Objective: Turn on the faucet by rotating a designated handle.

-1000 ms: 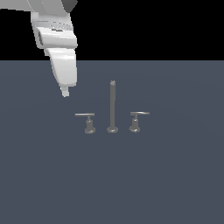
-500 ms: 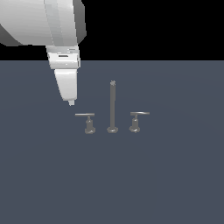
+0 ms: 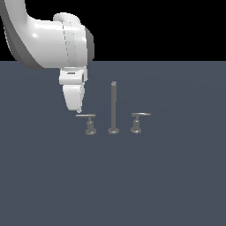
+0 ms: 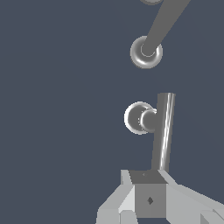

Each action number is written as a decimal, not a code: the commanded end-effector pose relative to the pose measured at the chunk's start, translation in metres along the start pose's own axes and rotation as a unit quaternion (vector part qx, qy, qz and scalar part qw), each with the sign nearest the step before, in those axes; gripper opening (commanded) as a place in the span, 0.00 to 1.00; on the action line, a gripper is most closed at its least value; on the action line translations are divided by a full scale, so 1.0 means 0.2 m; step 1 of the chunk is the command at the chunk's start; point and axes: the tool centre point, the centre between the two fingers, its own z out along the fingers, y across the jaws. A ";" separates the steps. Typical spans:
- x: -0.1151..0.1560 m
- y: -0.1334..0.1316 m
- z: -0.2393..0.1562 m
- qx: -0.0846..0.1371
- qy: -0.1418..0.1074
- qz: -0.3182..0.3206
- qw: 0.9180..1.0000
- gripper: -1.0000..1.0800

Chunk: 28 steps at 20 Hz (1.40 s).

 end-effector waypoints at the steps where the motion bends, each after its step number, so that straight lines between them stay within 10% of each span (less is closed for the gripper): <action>1: 0.02 -0.04 0.04 0.000 0.001 0.018 1.000 0.00; 28: -0.05 0.02 0.11 0.000 0.001 0.048 0.999 0.00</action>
